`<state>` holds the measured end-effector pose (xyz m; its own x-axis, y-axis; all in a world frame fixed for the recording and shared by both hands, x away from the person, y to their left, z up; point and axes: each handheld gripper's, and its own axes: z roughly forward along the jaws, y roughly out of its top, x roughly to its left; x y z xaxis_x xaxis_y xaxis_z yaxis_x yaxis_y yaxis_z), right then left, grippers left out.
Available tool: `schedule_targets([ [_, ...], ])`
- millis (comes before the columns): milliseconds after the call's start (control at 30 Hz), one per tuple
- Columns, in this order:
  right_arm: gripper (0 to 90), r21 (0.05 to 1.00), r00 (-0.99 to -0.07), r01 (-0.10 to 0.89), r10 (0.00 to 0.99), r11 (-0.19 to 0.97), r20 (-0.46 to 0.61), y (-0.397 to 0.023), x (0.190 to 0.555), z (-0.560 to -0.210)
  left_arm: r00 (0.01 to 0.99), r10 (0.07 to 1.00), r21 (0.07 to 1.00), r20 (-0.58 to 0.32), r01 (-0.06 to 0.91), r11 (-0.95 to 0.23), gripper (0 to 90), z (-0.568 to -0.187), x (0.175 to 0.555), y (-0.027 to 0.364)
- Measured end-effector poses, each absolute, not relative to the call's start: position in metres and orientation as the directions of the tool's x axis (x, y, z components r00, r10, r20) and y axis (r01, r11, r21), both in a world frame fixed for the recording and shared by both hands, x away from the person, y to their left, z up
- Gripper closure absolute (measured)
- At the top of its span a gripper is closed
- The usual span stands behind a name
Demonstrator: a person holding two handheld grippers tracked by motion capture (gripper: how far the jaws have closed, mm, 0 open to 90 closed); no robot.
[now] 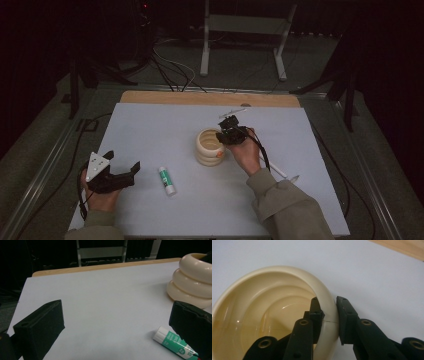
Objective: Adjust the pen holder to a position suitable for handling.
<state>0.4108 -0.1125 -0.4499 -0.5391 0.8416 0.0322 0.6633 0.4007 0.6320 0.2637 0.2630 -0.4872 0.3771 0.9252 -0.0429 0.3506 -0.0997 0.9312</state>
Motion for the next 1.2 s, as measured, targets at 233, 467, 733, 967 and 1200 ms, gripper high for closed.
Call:
schedule_targets([
  [233, 69.7, 0.635, -0.528, 0.678, 0.847, 0.371, 0.069, -0.112, 0.413, -0.453, 0.378, 0.925, 0.931, -0.044, 0.351, -0.099, 0.4, -0.487, 0.264, 0.263],
  [467, 15.0, 0.697, -0.523, 0.638, 0.849, 0.328, 0.079, -0.113, 0.412, -0.446, 0.378, 0.925, 0.931, -0.042, 0.351, -0.101, 0.4, -0.487, 0.264, 0.263],
  [733, 0.2, 0.732, -0.565, 0.604, 0.817, 0.315, 0.115, -0.114, 0.408, -0.441, 0.376, 0.926, 0.931, -0.044, 0.351, -0.098, 0.4, -0.487, 0.264, 0.263],
  [967, 0.3, 0.75, -0.575, 0.579, 0.812, 0.32, 0.097, -0.116, 0.404, -0.436, 0.377, 0.925, 0.931, -0.043, 0.352, -0.1, 0.4, -0.487, 0.264, 0.263],
  [1200, 0.3, 0.76, -0.585, 0.558, 0.808, 0.334, 0.074, -0.119, 0.4, -0.429, 0.378, 0.925, 0.93, -0.042, 0.353, -0.102, 0.4, -0.487, 0.264, 0.263],
])
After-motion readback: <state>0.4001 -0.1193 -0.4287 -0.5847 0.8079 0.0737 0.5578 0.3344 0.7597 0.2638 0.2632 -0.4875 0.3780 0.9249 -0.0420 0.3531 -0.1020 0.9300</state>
